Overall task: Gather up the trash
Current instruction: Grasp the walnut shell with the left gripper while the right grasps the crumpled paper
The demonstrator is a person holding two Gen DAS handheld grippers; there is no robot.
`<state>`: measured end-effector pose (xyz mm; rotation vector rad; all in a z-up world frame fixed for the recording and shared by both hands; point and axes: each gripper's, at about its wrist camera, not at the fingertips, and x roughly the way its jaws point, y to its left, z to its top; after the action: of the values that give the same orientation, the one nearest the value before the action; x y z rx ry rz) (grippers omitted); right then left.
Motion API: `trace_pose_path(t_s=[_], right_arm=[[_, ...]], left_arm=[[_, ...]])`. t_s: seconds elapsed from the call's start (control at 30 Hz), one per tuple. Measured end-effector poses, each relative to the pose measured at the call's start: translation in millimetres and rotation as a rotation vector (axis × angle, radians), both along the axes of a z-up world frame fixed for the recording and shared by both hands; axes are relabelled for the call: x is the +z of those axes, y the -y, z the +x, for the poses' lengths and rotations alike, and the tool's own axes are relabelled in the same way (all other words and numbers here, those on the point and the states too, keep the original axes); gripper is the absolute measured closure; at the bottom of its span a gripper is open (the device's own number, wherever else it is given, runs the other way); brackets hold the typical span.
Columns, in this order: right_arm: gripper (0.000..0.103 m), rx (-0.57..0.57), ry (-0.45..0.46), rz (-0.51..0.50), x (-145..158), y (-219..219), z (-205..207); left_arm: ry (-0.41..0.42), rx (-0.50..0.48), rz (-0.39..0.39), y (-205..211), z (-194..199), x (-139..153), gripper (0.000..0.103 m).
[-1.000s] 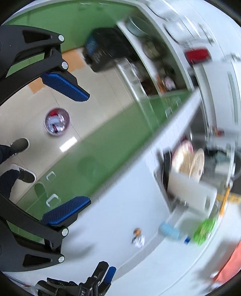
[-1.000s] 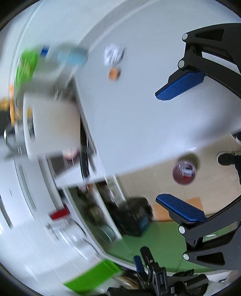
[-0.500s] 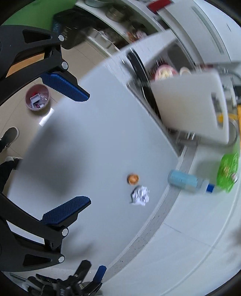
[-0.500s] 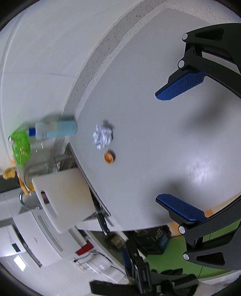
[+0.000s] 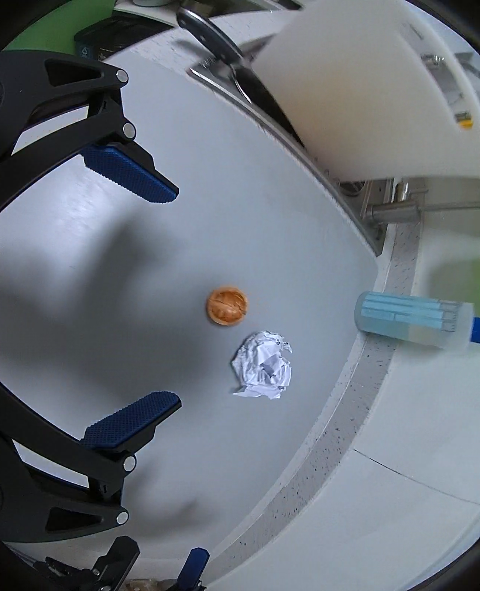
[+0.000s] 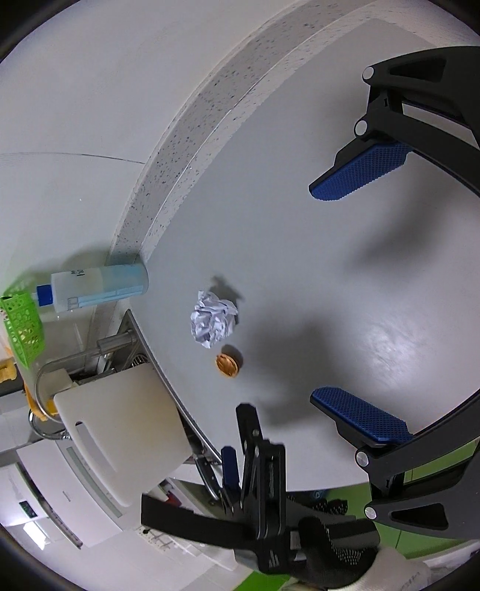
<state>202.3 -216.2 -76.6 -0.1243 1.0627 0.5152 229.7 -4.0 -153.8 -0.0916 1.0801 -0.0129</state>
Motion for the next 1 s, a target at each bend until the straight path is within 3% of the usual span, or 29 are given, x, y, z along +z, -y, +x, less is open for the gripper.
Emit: trace_pose_path(t_s=[0.27,0.33,0.37,0.53,0.67,1.0], right_arm=[[0.006,-0.010,-0.040,-0.005,-21,11,35],[0.006,-0.014,-0.046,-0.008,-25,12,41],[0.006,-0.018,-0.048,-0.007,-26,13,45],[0.006,-0.037,-0.054,0.000,-30,20,56],[0.006,-0.033,-0.058,-0.005,-34,17,62],[0.006,0.047,-0.059,-0.015,-46,-24,77]], left_arm=[[-0.021,-0.026,-0.010,-3,36,-25,0.004],[-0.022,-0.033,-0.017,-4,42,-30,0.017],[-0.029,-0.038,-0.013,-5,46,-34,0.028],[-0.047,-0.052,-0.009,-3,53,-47,0.047],[-0.033,-0.048,0.009,-3,54,-48,0.070],[-0.021,-0.037,-0.004,-10,47,-32,0.070]])
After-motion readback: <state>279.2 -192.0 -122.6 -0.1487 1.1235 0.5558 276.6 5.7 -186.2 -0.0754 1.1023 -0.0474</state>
